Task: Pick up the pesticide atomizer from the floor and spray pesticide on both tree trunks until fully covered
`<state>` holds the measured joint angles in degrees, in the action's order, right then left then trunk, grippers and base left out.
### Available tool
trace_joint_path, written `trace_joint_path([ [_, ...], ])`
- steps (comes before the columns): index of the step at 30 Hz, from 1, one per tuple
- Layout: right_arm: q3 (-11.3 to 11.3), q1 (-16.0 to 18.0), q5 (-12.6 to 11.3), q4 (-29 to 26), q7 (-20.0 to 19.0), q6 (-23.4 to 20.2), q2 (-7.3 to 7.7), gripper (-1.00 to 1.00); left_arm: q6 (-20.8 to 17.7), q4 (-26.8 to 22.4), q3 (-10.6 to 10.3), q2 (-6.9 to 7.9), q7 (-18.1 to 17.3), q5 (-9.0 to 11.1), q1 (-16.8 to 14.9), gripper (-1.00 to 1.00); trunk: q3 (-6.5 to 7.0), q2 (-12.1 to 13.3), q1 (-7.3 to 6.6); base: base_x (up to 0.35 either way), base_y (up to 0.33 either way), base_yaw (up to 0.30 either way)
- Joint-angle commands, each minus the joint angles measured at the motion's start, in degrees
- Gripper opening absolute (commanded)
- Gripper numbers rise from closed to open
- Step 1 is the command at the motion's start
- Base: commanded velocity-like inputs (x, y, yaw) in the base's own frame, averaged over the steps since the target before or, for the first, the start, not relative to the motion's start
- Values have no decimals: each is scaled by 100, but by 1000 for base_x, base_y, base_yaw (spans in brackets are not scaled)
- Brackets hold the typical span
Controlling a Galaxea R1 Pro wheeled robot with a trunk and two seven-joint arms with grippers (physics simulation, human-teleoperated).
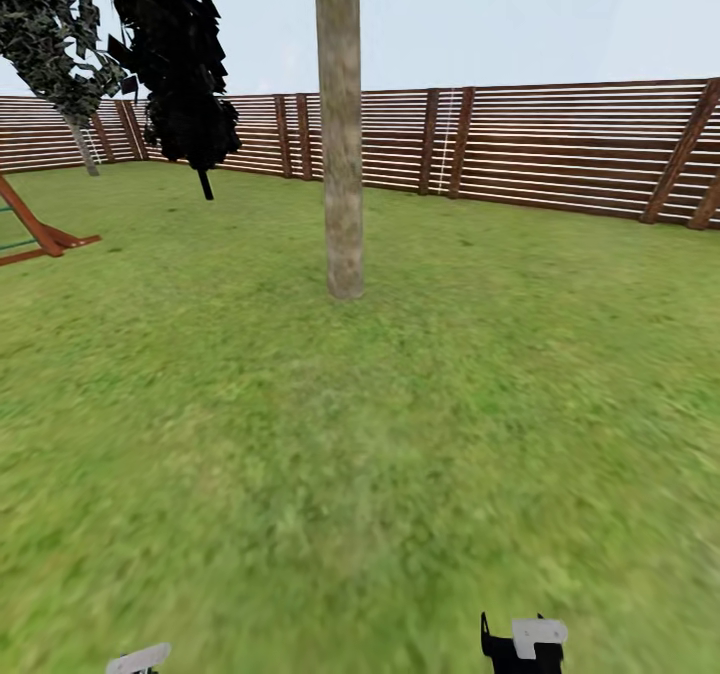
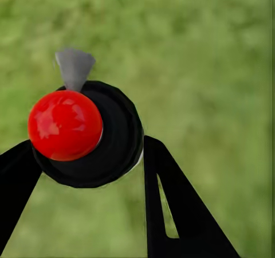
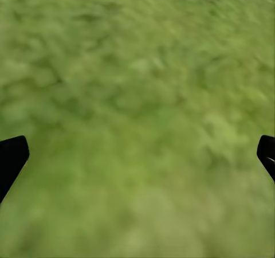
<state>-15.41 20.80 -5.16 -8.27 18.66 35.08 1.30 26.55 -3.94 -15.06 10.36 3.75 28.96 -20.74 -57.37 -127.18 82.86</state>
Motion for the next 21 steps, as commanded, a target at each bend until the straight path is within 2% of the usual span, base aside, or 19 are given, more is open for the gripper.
trace_joint_path([
  [1, -50, 3, -52, 1, 15, 16, 2, 100, 12, -2, -49, 1, 38, 13, -1, -100, -5, -2, 3, 338, 0, 0],
  [21, -50, 3, -52, 1, 6, 16, -1, 100, 8, -2, -49, 1, 38, 13, -6, -100, -5, -2, 3, 338, 0, 0],
])
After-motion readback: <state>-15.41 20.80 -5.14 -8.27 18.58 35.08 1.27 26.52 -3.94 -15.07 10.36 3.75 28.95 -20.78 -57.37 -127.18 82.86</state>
